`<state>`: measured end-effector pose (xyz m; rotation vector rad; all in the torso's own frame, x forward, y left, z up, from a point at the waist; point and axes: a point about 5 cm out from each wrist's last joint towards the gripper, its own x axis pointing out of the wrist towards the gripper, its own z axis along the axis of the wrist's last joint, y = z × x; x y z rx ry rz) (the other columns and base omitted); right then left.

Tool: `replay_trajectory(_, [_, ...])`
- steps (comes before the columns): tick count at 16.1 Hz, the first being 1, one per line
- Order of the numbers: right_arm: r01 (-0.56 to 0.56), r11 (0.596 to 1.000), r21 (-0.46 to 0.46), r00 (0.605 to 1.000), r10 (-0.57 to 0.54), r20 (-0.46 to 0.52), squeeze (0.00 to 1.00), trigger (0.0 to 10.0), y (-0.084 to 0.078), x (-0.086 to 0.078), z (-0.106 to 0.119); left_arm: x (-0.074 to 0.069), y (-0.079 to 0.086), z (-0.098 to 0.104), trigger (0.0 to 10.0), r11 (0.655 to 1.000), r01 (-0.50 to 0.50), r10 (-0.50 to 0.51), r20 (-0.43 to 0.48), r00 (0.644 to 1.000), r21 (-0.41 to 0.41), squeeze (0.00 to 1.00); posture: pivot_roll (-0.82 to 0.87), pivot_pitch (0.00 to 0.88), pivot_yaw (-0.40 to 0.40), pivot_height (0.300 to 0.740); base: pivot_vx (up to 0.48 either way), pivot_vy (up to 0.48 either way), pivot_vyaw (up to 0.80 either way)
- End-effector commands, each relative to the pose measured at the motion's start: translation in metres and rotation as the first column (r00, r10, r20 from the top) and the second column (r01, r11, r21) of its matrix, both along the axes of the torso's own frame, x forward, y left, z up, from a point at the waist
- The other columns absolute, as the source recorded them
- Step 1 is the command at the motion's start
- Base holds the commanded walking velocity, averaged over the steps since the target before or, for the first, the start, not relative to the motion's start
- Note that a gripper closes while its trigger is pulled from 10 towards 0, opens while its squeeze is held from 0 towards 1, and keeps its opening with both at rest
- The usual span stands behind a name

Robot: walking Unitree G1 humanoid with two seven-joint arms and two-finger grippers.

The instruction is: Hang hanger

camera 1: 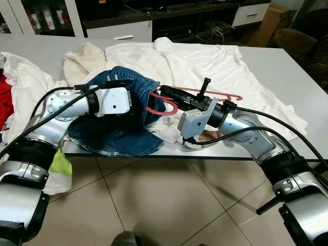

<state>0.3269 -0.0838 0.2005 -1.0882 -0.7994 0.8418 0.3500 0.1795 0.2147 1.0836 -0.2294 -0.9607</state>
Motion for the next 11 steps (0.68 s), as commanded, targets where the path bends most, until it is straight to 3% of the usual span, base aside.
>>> replay_trajectory(1, [-0.043,0.999,0.022,0.998,0.042,0.046,0.00,10.0,0.007,-0.004,0.010,0.003,-0.005,-0.002,10.0,1.000,0.000,0.000,-0.009,1.000,0.023,0.00,0.15,0.000,-0.027,0.740,0.000,0.000,0.00])
replay_trajectory(7, [-0.084,0.995,0.051,0.996,0.084,0.019,0.00,10.0,0.011,-0.012,0.008,0.005,-0.006,-0.007,9.8,0.999,-0.034,0.034,-0.013,0.999,0.012,0.00,0.14,0.000,-0.035,0.740,0.000,0.000,0.00])
replay_trajectory(8, [-0.087,0.995,0.052,0.996,0.087,0.017,0.00,10.0,0.011,-0.012,0.008,0.005,-0.006,-0.009,7.6,0.999,-0.036,0.037,-0.017,0.999,0.013,0.00,0.14,0.000,-0.035,0.740,0.000,0.000,0.00])
replay_trajectory(9, [-0.094,0.994,0.061,0.996,0.094,0.015,0.00,10.0,0.012,-0.013,0.009,0.005,-0.006,-0.011,3.4,0.999,-0.038,0.038,-0.025,0.999,0.013,0.00,0.14,0.000,-0.035,0.740,0.000,0.000,0.00])
replay_trajectory(10, [-0.099,0.992,0.075,0.995,0.099,0.014,0.00,10.0,0.012,-0.014,0.011,0.004,-0.006,-0.012,0.0,0.999,-0.034,0.034,-0.034,0.999,0.004,0.00,0.14,0.000,-0.035,0.740,0.000,0.000,0.00])
replay_trajectory(11, [-0.104,0.991,0.089,0.995,0.103,0.011,0.00,10.0,0.012,-0.015,0.013,0.002,-0.006,-0.013,0.0,1.000,-0.019,0.018,-0.044,0.999,-0.002,0.00,0.14,0.000,-0.033,0.740,0.000,0.000,0.00])
